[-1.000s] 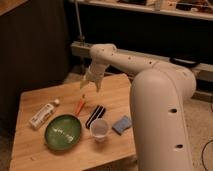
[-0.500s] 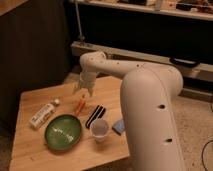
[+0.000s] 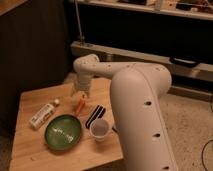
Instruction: Place the pepper in the ceramic cup
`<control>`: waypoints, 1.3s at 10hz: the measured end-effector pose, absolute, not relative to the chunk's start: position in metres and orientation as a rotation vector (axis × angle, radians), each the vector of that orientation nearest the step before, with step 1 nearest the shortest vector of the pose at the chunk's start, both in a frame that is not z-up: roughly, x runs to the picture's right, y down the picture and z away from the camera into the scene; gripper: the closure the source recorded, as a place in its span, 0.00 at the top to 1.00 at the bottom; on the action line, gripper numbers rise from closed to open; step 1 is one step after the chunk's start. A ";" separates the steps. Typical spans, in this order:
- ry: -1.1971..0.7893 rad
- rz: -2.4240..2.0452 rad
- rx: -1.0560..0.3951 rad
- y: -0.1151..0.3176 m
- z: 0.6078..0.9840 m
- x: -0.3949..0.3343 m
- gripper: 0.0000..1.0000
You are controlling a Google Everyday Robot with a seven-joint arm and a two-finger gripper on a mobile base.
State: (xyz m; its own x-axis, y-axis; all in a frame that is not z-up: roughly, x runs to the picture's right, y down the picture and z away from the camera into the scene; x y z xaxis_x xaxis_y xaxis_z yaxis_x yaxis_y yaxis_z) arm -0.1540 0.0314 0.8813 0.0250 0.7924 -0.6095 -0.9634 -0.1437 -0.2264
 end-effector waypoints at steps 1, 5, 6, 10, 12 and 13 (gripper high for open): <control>0.318 1.567 -0.728 0.034 0.886 -0.149 0.65; 0.350 1.562 -0.757 0.053 0.913 -0.147 0.65; 0.351 1.561 -0.770 0.057 0.917 -0.148 0.65; 0.366 1.559 -0.800 0.069 0.927 -0.151 0.65; 0.387 1.560 -0.802 0.073 0.930 -0.152 0.65; 0.405 1.561 -0.801 0.075 0.931 -0.153 0.65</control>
